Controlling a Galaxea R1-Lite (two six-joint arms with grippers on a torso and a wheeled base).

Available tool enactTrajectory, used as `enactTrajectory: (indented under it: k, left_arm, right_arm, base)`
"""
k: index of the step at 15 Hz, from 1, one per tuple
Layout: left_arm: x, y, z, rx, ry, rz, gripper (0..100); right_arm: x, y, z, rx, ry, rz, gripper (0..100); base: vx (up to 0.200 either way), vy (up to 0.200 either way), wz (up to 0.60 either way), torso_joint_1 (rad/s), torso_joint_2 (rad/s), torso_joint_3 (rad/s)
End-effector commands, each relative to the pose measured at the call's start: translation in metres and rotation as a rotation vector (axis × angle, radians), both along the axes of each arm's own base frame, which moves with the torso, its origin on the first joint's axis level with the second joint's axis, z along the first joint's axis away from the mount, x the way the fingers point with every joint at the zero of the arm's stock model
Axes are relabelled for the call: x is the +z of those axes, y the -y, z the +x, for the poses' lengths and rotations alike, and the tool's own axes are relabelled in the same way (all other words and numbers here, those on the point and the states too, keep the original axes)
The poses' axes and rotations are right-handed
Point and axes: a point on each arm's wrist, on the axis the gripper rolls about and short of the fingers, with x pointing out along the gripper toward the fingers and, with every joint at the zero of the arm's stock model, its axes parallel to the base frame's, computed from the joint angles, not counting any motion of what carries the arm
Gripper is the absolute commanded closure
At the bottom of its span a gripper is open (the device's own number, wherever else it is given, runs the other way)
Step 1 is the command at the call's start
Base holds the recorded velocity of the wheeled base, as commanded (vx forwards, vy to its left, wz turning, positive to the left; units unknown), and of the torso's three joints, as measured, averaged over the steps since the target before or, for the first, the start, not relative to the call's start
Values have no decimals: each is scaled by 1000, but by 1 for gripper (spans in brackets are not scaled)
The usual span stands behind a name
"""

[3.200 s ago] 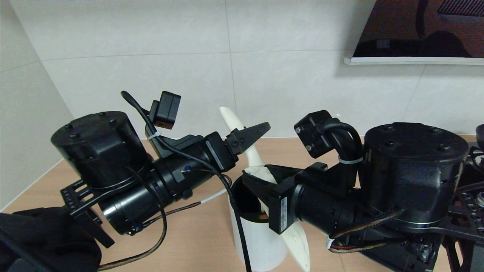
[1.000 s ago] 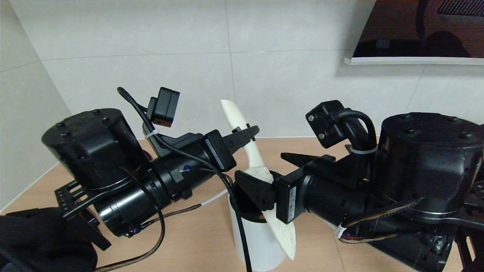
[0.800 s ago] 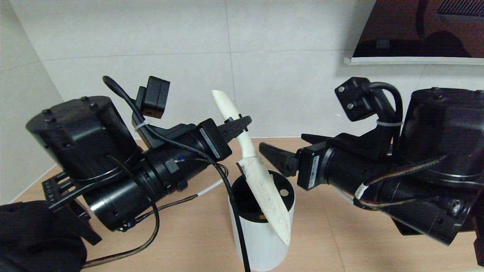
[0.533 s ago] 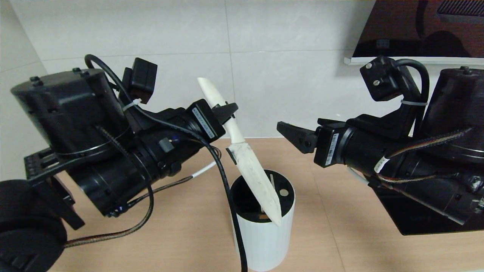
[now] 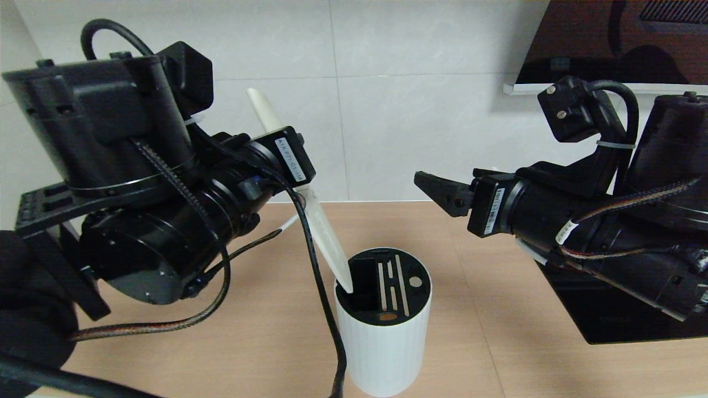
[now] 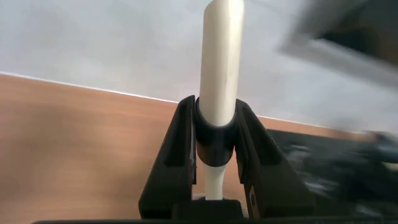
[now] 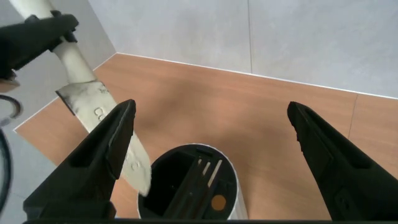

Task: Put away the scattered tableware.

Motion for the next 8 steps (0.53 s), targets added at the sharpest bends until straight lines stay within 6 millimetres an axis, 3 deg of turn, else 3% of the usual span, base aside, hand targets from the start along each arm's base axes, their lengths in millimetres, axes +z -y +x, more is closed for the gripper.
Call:
enactTrajectory:
  k: [1,3,8]
  left_arm:
    - [-11,22,-1,75,-9,61,100]
    - [-17,38,2,210,8,99,100]
    - [-22,51,-12,197,111,137,100]
  right_arm:
    - [-2,0,0,1,-5,-5,0]
    - [-3,0,-1,1,-6,-9,0]
    - [-4,1,0,-2,-9,-12,0]
  base:
    - [0,0,0,0,0,0]
    - [0,0,0,0,0,0]
    - [0,0,0,0,0,0]
